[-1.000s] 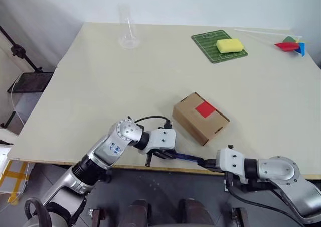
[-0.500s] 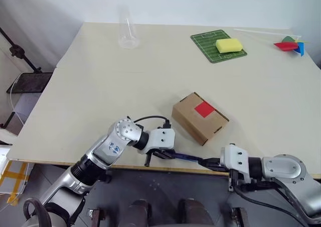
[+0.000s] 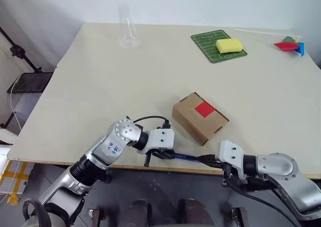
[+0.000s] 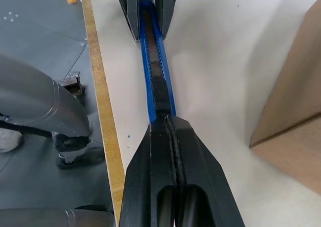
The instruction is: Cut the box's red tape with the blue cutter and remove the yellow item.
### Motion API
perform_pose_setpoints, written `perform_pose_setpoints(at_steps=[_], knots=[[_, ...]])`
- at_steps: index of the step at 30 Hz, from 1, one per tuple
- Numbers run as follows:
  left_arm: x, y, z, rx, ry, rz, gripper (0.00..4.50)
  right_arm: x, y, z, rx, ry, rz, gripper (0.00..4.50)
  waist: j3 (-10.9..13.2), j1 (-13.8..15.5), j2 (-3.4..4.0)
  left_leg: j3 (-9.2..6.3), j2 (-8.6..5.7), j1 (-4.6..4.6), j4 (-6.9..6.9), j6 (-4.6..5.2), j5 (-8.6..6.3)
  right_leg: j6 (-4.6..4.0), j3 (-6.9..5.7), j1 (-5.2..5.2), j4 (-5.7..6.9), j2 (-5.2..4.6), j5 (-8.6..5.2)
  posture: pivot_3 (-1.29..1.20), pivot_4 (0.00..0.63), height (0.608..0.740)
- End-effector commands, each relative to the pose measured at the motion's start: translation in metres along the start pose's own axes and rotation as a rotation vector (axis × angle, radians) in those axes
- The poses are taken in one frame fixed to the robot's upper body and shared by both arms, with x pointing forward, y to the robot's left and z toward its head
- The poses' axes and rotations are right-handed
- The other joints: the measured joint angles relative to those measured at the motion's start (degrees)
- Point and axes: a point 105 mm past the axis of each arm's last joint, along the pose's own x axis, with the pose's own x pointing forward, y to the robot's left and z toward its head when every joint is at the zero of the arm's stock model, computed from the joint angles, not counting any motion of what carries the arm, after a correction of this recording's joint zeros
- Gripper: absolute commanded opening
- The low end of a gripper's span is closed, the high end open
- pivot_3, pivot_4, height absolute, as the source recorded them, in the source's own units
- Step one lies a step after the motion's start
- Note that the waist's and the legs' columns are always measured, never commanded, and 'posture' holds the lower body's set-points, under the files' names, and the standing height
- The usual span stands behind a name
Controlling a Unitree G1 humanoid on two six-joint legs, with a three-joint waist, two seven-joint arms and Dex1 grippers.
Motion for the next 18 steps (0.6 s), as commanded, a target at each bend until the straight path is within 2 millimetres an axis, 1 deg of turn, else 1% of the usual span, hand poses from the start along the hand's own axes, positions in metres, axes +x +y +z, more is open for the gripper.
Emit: perform_pose_setpoints(at_steps=[1,5,12,18], knots=[[-0.001,-0.003,-0.004,-0.004,0.021,-0.003,0.45,0.004,0.004,-0.001,-0.014,0.014,0.018,0.03,-0.01,0.0,-0.01,0.0,0.0,0.0,0.0,0.0,0.0,0.0,0.0,0.0,0.0,0.0,0.0,0.0,0.15,0.74],[-0.001,-0.002,-0.003,0.0,0.021,-0.006,0.45,0.011,0.005,0.0,-0.002,0.008,0.019,0.03,-0.01,-0.01,-0.01,0.0,0.0,0.02,0.0,-0.01,0.0,0.0,0.0,0.0,0.01,0.0,0.0,0.0,0.15,0.74],[0.0,-0.002,-0.002,0.003,0.018,-0.005,0.45,0.027,0.011,0.012,0.001,-0.047,0.032,0.03,-0.02,-0.03,-0.03,0.0,0.0,0.03,0.0,-0.02,0.01,0.0,0.0,0.0,0.02,0.01,0.0,0.0,0.15,0.74],[0.002,-0.001,-0.001,0.002,0.014,-0.005,0.45,0.033,0.011,0.018,0.0,-0.063,0.038,0.03,-0.03,-0.06,-0.03,0.0,0.0,0.03,0.0,-0.02,0.01,0.0,0.0,0.0,0.03,0.01,0.0,0.0,0.15,0.74]])
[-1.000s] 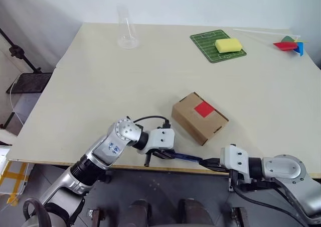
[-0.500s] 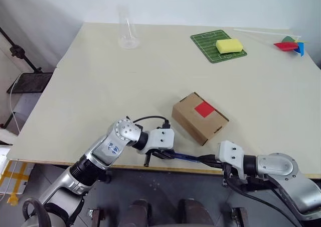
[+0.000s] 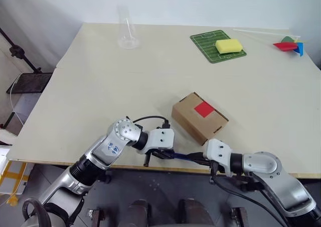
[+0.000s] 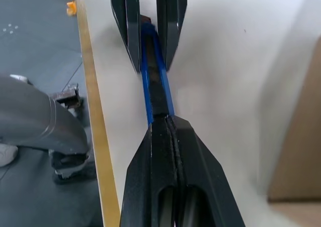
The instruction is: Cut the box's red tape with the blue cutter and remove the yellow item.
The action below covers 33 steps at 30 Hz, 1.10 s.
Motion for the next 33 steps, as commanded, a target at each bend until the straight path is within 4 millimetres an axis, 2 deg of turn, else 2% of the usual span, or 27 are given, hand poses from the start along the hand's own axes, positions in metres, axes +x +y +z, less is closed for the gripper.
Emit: perform_pose_setpoints(at_steps=[1,7,9,11,15,17,19,21,22,24,29,31,33], knots=[[0.002,-0.001,0.0,0.006,0.01,-0.004,0.45,0.007,0.008,0.006,0.003,-0.016,0.035,0.03,0.0,-0.02,0.0,0.0,0.0,0.0,0.0,0.0,0.0,0.0,0.0,0.0,0.0,0.0,0.0,0.0,0.15,0.74],[0.003,0.0,0.0,0.008,0.004,0.003,0.45,-0.001,0.009,0.019,-0.013,-0.075,0.048,0.03,0.0,0.03,-0.01,0.0,0.0,-0.02,0.0,0.0,0.0,0.0,0.01,0.0,0.0,0.0,0.0,0.0,0.15,0.74],[0.003,0.001,0.003,0.024,-0.026,0.012,0.45,-0.009,0.014,0.031,0.006,-0.141,0.074,0.03,0.0,0.1,0.0,0.0,0.0,-0.03,0.0,0.0,0.0,0.0,0.0,-0.02,0.0,-0.01,0.0,0.0,0.15,0.74],[-0.001,0.004,0.011,0.052,-0.106,0.055,0.45,-0.025,0.018,0.047,0.094,-0.234,0.093,0.03,0.0,0.14,0.0,-0.01,-0.01,-0.05,0.0,0.0,0.0,0.0,0.0,-0.02,0.0,-0.02,0.0,0.0,0.15,0.74],[-0.008,0.007,0.022,0.143,-0.211,0.111,0.45,-0.041,0.021,0.057,0.226,-0.282,0.106,0.03,0.01,0.12,-0.02,-0.01,-0.02,-0.06,0.01,0.01,0.01,0.03,0.0,-0.02,-0.01,-0.06,0.02,0.0,0.15,0.74],[-0.046,-0.003,0.038,0.59,-0.356,0.231,0.45,-0.071,0.002,0.08,0.332,-0.406,-0.015,0.39,0.05,0.07,0.05,-0.02,0.02,-0.05,0.01,0.0,0.01,0.03,-0.02,-0.02,-0.02,-0.05,0.02,0.0,0.15,0.74],[-0.075,-0.001,0.049,0.668,-0.475,0.405,0.45,-0.092,-0.021,0.089,0.49,-0.446,-0.179,0.95,0.06,-0.25,0.11,0.01,0.07,-0.07,0.01,-0.03,0.0,0.02,-0.06,-0.11,-0.07,-0.11,0.02,0.0,0.15,0.74],[-0.086,0.006,0.053,0.67,-0.499,0.489,0.45,-0.103,-0.032,0.103,0.625,-0.486,-0.21,1.66,0.06,-0.01,0.08,0.02,0.12,-0.05,0.0,-0.05,0.01,0.01,-0.13,-0.05,-0.11,-0.12,0.02,0.0,0.15,0.74],[-0.09,0.009,0.055,0.694,-0.494,0.516,0.45,-0.109,-0.037,0.114,0.677,-0.536,-0.208,1.94,0.06,0.02,0.08,0.02,0.13,-0.02,0.02,-0.05,0.02,0.01,-0.15,0.0,-0.16,-0.12,0.02,0.0,0.15,0.74],[-0.096,0.015,0.059,0.712,-0.499,0.574,0.45,-0.117,-0.046,0.123,0.756,-0.554,-0.229,2.66,0.07,0.28,0.07,0.02,0.11,-0.02,0.04,-0.04,0.08,0.02,-0.17,0.08,-0.26,-0.12,0.02,0.0,0.15,0.74],[-0.094,0.022,0.063,0.736,-0.488,0.564,0.45,-0.109,-0.039,0.116,0.78,-0.424,-0.178,4.42,0.09,0.31,-0.06,0.03,0.03,-0.11,0.04,0.11,0.08,0.12,-0.15,0.1,-0.15,-0.13,0.08,0.0,0.15,0.74],[-0.091,0.029,0.062,0.725,-0.474,0.561,0.45,-0.101,-0.034,0.116,0.8,-0.438,-0.122,4.47,0.09,0.19,-0.06,0.04,0.03,-0.1,0.04,0.15,0.06,0.13,-0.15,0.1,-0.15,-0.12,0.08,0.0,0.15,0.74],[-0.089,0.035,0.064,0.736,-0.468,0.562,0.45,-0.093,-0.03,0.112,0.786,-0.337,-0.114,4.47,0.09,0.13,-0.05,0.04,0.02,-0.11,0.04,0.15,0.06,0.13,-0.16,0.1,-0.16,-0.11,0.08,0.0,0.15,0.74]])
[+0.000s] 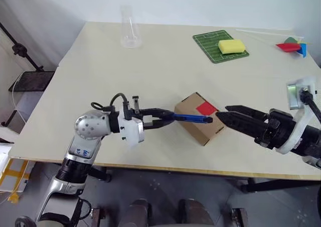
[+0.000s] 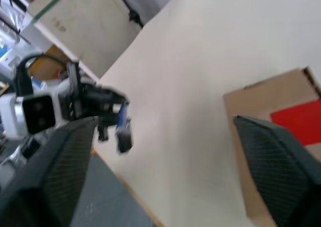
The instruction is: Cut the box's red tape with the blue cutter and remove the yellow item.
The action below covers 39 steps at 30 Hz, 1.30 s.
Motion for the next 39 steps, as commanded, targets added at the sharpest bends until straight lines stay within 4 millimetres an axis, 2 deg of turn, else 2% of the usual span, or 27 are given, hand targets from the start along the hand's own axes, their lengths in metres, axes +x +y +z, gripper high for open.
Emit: perform_pose_setpoints(at_steps=[1,4,7,8,10,12,16,21,28,35,38,39], knots=[[0.008,0.007,0.001,0.038,-0.02,0.008,0.45,0.008,0.003,-0.008,-0.017,0.086,-0.01,4.47,0.0,-0.03,0.01,0.02,-0.01,0.0,0.0,0.01,0.01,0.0,0.02,-0.02,0.01,-0.01,0.0,0.0,0.15,0.74],[0.013,0.005,0.002,0.041,-0.037,-0.003,0.45,0.021,-0.003,-0.002,0.033,0.014,-0.026,4.47,0.01,-0.12,-0.04,0.01,0.03,0.0,0.0,0.0,0.02,0.0,0.01,-0.03,-0.02,0.0,0.0,0.0,0.15,0.74],[0.014,0.003,0.003,0.035,-0.045,-0.006,0.45,0.027,-0.003,-0.007,0.034,0.05,-0.021,4.47,0.01,-0.14,-0.04,0.01,0.03,-0.03,-0.02,0.0,0.03,0.0,0.02,-0.06,-0.06,0.0,0.0,0.0,0.15,0.74],[0.015,0.002,0.004,0.034,-0.046,-0.007,0.45,0.029,-0.002,-0.006,0.032,0.055,-0.011,4.29,0.01,-0.13,-0.04,0.01,0.03,-0.05,-0.03,0.0,0.03,0.0,0.01,-0.08,-0.06,0.0,0.0,0.0,0.15,0.74],[0.014,0.004,0.003,0.026,-0.038,0.008,0.45,0.032,0.004,-0.007,0.027,0.07,0.035,3.9,0.01,-0.13,-0.04,0.01,0.04,-0.06,-0.03,0.0,0.03,0.0,0.01,-0.08,-0.07,0.0,0.0,0.0,0.15,0.74],[0.013,0.005,0.003,0.02,-0.031,0.021,0.45,0.034,0.006,-0.008,0.02,0.088,0.057,3.19,0.01,-0.12,-0.04,0.01,0.03,-0.07,-0.02,0.0,0.03,0.0,0.02,-0.08,-0.09,-0.01,0.0,0.0,0.15,0.74],[0.013,-0.003,0.006,0.052,-0.04,-0.02,0.45,0.037,-0.001,-0.007,0.032,0.1,0.027,1.81,0.01,0.01,-0.04,-0.01,0.03,-0.08,-0.02,0.0,0.03,0.0,0.02,-0.07,-0.13,-0.03,0.0,0.0,0.15,0.74],[0.014,-0.001,0.007,0.054,-0.039,-0.016,0.45,0.037,-0.006,-0.004,0.041,0.101,0.015,1.81,0.01,-0.06,-0.04,-0.01,0.03,-0.09,-0.03,0.0,0.03,0.0,0.01,-0.07,-0.16,-0.05,0.0,0.0,0.15,0.74],[0.015,-0.001,0.006,0.048,-0.037,-0.008,0.45,0.037,-0.005,-0.014,0.058,0.144,0.032,1.81,0.01,-0.04,-0.04,-0.01,0.03,-0.1,-0.03,0.0,0.03,0.0,0.01,-0.07,-0.17,-0.05,0.0,0.0,0.15,0.74],[0.017,-0.002,0.007,0.048,-0.041,-0.012,0.45,0.038,-0.007,-0.013,0.071,0.13,0.025,1.81,0.01,-0.05,-0.04,-0.01,0.03,-0.1,-0.03,0.0,0.03,0.0,0.01,-0.07,-0.19,-0.05,0.0,0.0,0.15,0.74],[0.017,-0.002,0.007,0.049,-0.041,-0.014,0.45,0.038,-0.006,-0.013,0.075,0.128,0.043,1.24,0.01,-0.05,-0.04,-0.01,0.03,-0.1,-0.03,0.0,0.03,0.0,0.01,-0.07,-0.19,-0.06,0.0,0.0,0.15,0.74],[0.017,-0.002,0.007,0.049,-0.041,-0.015,0.45,0.038,-0.004,-0.013,0.073,0.133,0.054,0.91,0.01,-0.05,-0.04,-0.01,0.03,-0.1,-0.03,0.0,0.03,0.0,0.02,-0.07,-0.19,-0.06,0.0,0.0,0.15,0.74]])
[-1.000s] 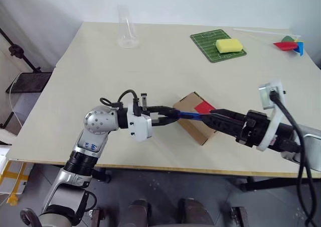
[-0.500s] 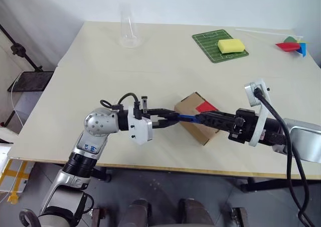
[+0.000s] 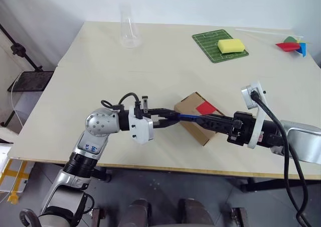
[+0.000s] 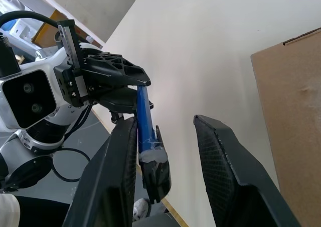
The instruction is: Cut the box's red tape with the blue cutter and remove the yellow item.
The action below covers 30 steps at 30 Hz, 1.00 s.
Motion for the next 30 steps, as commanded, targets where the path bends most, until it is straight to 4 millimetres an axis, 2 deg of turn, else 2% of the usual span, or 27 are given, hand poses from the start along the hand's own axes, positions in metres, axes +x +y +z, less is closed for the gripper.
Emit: perform_pose_setpoints(at_steps=[1,3,6,8,10,11,12,16,20,23,25,27,30], knots=[[0.003,0.005,0.011,0.044,-0.035,0.01,0.45,-0.001,0.006,0.002,-0.004,-0.005,0.036,0.54,0.0,-0.01,0.0,0.0,0.0,0.0,0.0,0.0,0.0,0.0,0.0,0.0,0.0,0.0,0.0,0.0,0.15,0.74],[0.003,0.004,0.011,0.045,-0.035,0.009,0.45,-0.001,0.006,0.001,-0.003,-0.005,0.035,0.14,0.0,0.01,0.0,0.0,0.0,0.0,0.0,0.0,0.0,0.0,0.0,0.0,0.0,0.0,0.0,0.0,0.15,0.74],[0.003,0.003,0.012,0.056,-0.041,-0.009,0.45,0.0,0.004,0.001,0.004,-0.011,0.021,0.15,0.0,-0.01,0.0,0.0,0.0,0.0,0.0,0.0,0.0,0.0,0.0,0.0,-0.01,0.0,0.0,0.0,0.15,0.74],[0.004,0.002,0.016,0.034,-0.068,-0.01,1.15,0.001,0.003,0.001,0.007,-0.011,0.014,0.15,0.0,-0.01,0.0,0.0,0.0,0.0,-0.01,0.0,0.0,0.0,0.0,0.0,-0.01,0.0,0.0,0.0,0.15,0.74],[0.004,0.002,0.018,0.022,-0.08,-0.007,1.52,0.0,0.002,0.001,0.01,-0.01,0.012,0.15,0.0,0.03,0.0,0.0,0.0,-0.01,-0.01,0.0,0.0,0.0,0.0,0.0,-0.01,-0.01,0.0,0.0,0.15,0.74],[0.0,-0.005,0.015,0.026,-0.051,-0.066,1.81,-0.001,0.001,0.001,0.011,-0.008,0.007,0.15,0.0,0.01,0.0,0.0,0.0,-0.01,-0.01,0.0,0.0,0.0,0.0,0.0,-0.02,-0.02,0.0,0.0,0.15,0.74],[-0.004,-0.008,0.015,0.081,-0.041,-0.095,2.06,-0.002,0.001,0.0,0.01,-0.006,0.005,0.15,0.0,-0.02,0.0,0.0,0.0,-0.01,-0.01,0.0,0.0,0.0,0.0,0.0,-0.02,-0.02,0.0,0.0,0.15,0.74],[-0.028,0.007,0.01,0.022,0.008,-0.014,2.09,-0.01,0.001,0.001,-0.001,-0.006,0.007,0.15,0.01,-0.13,0.02,-0.01,0.02,0.0,-0.09,0.0,0.0,0.0,0.0,-0.01,-0.05,-0.01,0.0,0.0,0.15,0.74],[-0.071,0.028,-0.01,-0.286,0.121,0.07,2.09,-0.033,0.014,0.006,-0.069,-0.007,0.058,0.15,0.02,-0.11,0.04,-0.02,0.04,-0.02,-0.08,0.0,0.0,0.0,-0.01,-0.01,-0.06,-0.01,0.0,0.0,0.15,0.74],[-0.087,0.031,-0.023,-0.454,0.176,0.088,2.09,-0.046,0.016,0.013,-0.094,-0.035,0.057,0.15,0.02,0.05,0.04,-0.04,0.05,-0.02,-0.09,0.01,-0.01,0.0,-0.01,0.02,-0.09,-0.01,0.0,0.0,0.15,0.74],[-0.096,0.017,-0.043,-0.595,0.23,0.053,1.71,-0.067,0.012,0.024,-0.127,-0.06,-0.006,0.15,0.02,0.21,0.04,-0.07,0.03,-0.01,-0.09,0.02,-0.01,0.0,-0.01,0.07,-0.12,-0.03,0.0,0.0,0.15,0.74],[-0.084,0.02,-0.056,-0.68,0.2,0.1,1.27,-0.085,0.001,0.034,-0.214,-0.033,-0.127,0.15,0.05,0.61,0.14,-0.09,-0.04,-0.02,-0.08,0.05,-0.03,0.0,-0.01,0.08,-0.11,-0.06,0.0,0.0,0.15,0.74],[-0.047,0.024,-0.068,-0.651,0.204,0.078,0.36,-0.097,-0.005,0.052,-0.309,-0.018,-0.214,0.15,0.12,1.03,0.02,-0.09,-0.13,-0.07,-0.05,0.13,0.01,0.02,-0.01,0.07,-0.1,-0.12,0.01,0.0,0.15,0.74]])
